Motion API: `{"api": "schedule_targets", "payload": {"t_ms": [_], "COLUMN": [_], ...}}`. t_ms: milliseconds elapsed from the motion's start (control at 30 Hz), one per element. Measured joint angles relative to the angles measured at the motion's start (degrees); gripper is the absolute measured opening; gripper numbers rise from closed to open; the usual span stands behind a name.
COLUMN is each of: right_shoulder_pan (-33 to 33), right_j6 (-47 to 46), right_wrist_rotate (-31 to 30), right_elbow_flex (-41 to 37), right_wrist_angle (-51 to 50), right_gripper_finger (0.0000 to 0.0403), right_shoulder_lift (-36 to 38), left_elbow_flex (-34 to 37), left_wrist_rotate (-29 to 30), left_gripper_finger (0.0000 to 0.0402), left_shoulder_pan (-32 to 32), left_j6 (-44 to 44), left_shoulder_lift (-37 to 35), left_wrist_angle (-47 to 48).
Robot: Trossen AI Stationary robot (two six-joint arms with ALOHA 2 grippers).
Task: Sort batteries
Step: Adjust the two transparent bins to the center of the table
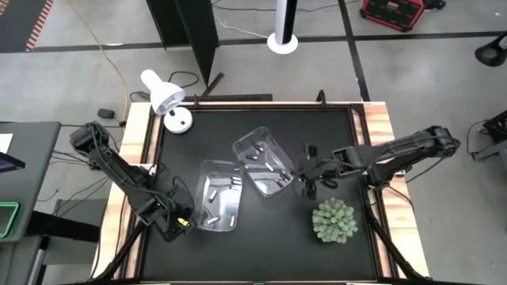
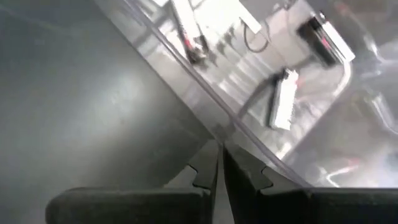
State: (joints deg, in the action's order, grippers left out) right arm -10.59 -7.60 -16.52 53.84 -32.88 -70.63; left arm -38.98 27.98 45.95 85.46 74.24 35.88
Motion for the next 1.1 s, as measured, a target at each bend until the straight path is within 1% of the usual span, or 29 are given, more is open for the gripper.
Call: {"api": "schedule_targets", "payload": {"t_ms": [100, 267, 467, 700, 900, 1100], "right_shoulder_pan": [2.46, 4.77, 5.32, 2.07, -1.23, -3.94], "right_j6": [2.87, 4.91, 4.07, -0.37, -3.79, -6.42], "right_wrist_rotate": [-0.12, 0.58, 3.41, 6.16, 6.21, 6.20], "right_elbow_flex": [0.00, 0.00, -0.02, 0.00, 0.00, 0.00], "right_wrist_angle": [2.31, 1.95, 1.32, 1.65, 2.51, 5.60], "right_gripper_finger": [0.0000, 0.0000, 0.0000, 0.0000, 0.0000, 0.0000], "right_shoulder_lift": [-1.40, -5.45, -11.14, -14.77, -14.82, -14.82], "left_elbow_flex": [0.00, 0.00, 0.00, 0.00, 0.00, -0.04], "left_wrist_rotate": [2.61, 6.75, 7.37, 7.63, 9.66, 9.40], "left_gripper_finger": [0.0020, 0.0020, 0.0020, 0.0020, 0.0020, 0.0020], "left_shoulder_pan": [-1.34, -3.66, -6.69, -10.27, -14.13, -18.50], "left_j6": [-1.97, -5.33, -10.17, -14.92, -20.15, -25.92], "left_shoulder_lift": [0.02, 0.02, 0.02, 0.02, 0.02, -0.07], "left_wrist_angle": [0.16, -0.08, -1.90, -2.62, -2.75, -4.96]}}
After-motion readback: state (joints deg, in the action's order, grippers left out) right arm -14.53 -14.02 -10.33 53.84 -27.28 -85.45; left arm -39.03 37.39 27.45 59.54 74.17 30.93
